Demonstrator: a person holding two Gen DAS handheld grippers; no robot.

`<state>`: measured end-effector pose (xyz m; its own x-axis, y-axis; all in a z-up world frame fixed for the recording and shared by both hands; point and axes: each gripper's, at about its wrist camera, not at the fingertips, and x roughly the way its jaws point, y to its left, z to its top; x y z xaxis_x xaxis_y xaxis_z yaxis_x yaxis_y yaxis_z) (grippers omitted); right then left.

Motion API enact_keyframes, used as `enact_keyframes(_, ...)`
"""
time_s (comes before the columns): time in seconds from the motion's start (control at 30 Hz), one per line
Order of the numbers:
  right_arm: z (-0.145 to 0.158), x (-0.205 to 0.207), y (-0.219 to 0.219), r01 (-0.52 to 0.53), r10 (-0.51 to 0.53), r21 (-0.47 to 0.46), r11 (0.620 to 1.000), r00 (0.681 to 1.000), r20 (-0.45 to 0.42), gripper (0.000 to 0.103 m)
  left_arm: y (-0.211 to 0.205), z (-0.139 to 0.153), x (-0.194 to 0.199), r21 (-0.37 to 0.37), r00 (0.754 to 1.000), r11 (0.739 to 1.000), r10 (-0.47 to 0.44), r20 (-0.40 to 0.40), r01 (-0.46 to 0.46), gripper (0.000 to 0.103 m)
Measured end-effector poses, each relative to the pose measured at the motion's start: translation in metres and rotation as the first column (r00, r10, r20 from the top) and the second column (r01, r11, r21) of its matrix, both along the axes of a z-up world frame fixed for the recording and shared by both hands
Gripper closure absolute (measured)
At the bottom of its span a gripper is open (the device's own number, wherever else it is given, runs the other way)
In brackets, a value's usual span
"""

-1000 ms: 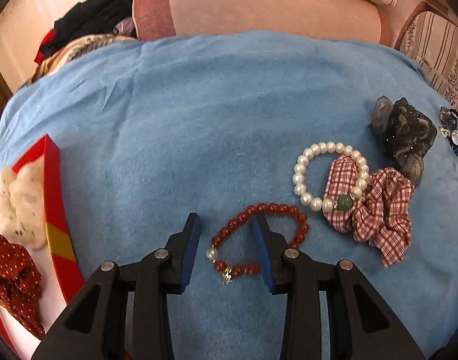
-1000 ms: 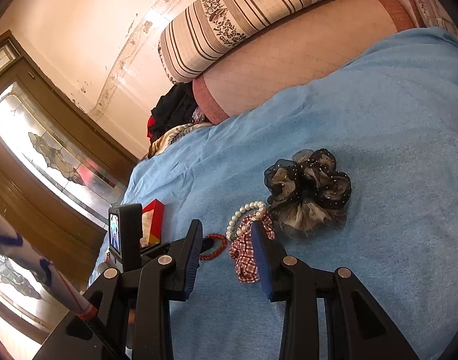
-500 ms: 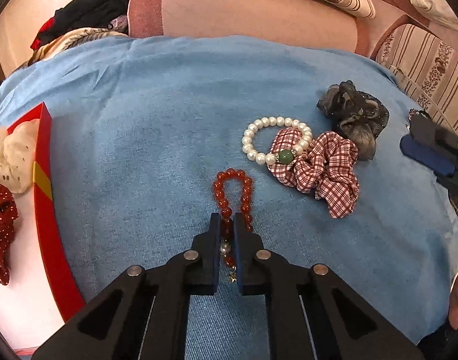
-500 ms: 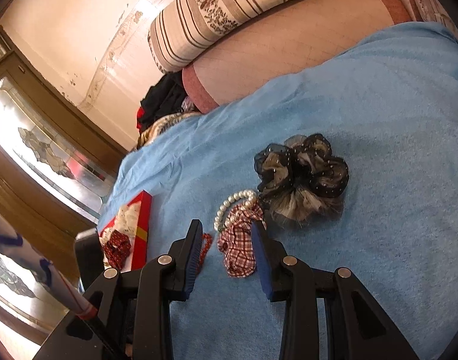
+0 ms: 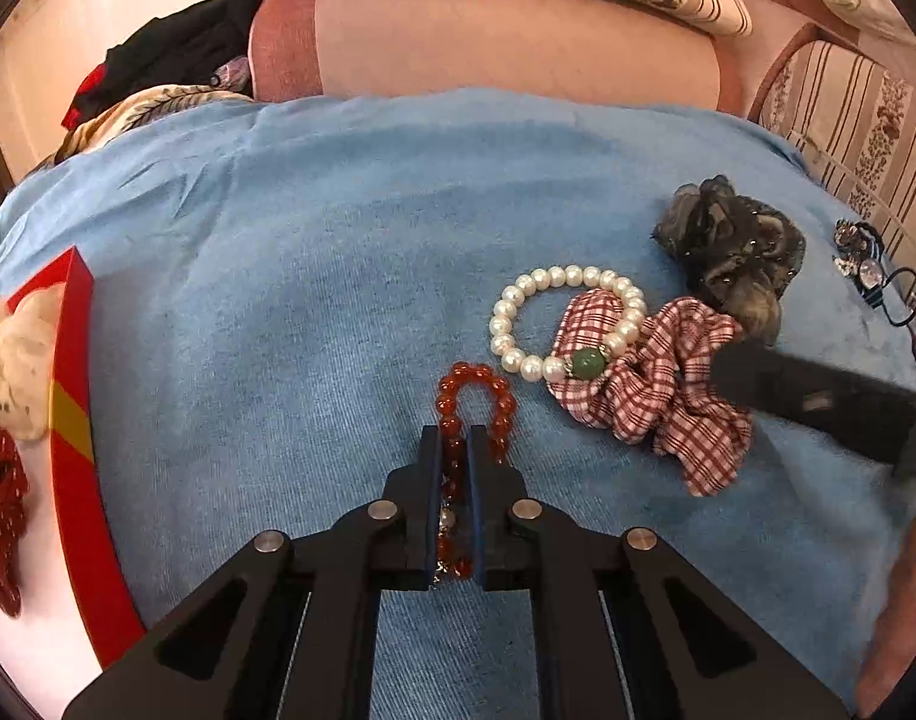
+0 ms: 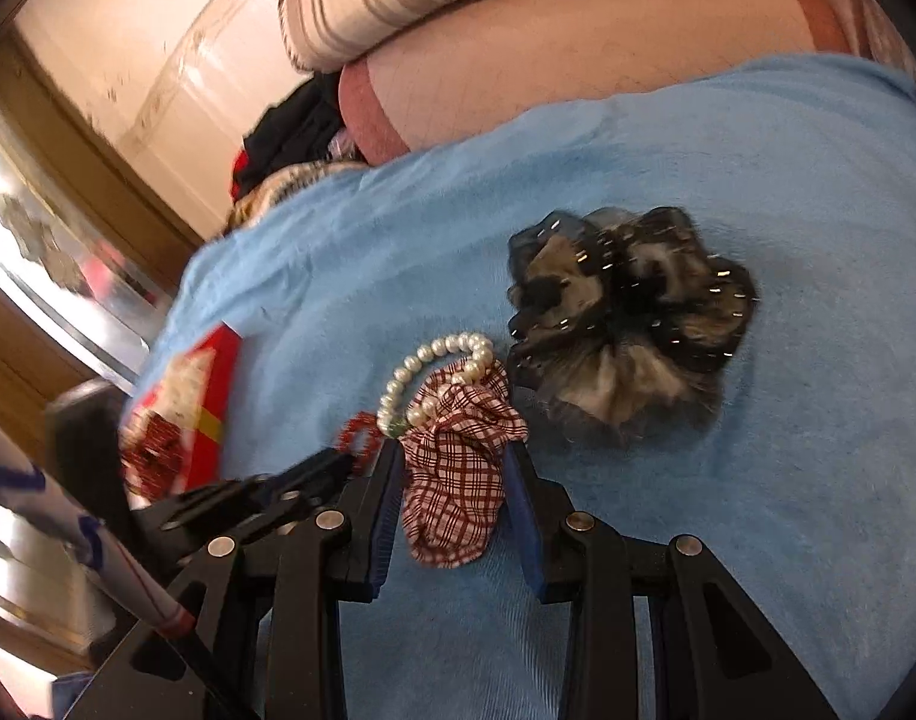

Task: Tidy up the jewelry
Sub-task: 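Grasp the red bead bracelet with the left tool while the right tool grasps the red-white plaid scrunchie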

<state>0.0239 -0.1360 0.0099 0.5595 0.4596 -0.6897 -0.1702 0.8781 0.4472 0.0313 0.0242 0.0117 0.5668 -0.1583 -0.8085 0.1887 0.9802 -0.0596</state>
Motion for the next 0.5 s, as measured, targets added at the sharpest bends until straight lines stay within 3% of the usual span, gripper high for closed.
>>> enact_keyframes(0.03,-0.002,0.0,0.005,-0.015,0.015,-0.022,1.0,1.0,0.003,0.099,0.003,0.002,-0.002,-0.025,1.0,1.0,0.007,-0.001,-0.007,0.096)
enact_keyframes(0.07,-0.003,-0.001,0.008,-0.01,0.011,-0.051,0.999,1.0,0.006,0.101,0.007,0.004,-0.005,-0.055,1.0,0.998,0.008,-0.001,-0.008,0.096)
enact_keyframes(0.27,0.025,-0.022,-0.001,0.034,-0.025,-0.073,0.997,0.993,0.118,0.101,0.018,0.037,-0.028,-0.101,0.998,0.995,0.006,0.067,0.001,0.096)
enact_keyframes(0.5,0.066,-0.057,-0.008,0.016,-0.015,0.0,1.0,0.953,0.304,0.101,0.022,0.078,-0.065,-0.126,0.987,0.992,-0.01,0.158,0.031,0.096)
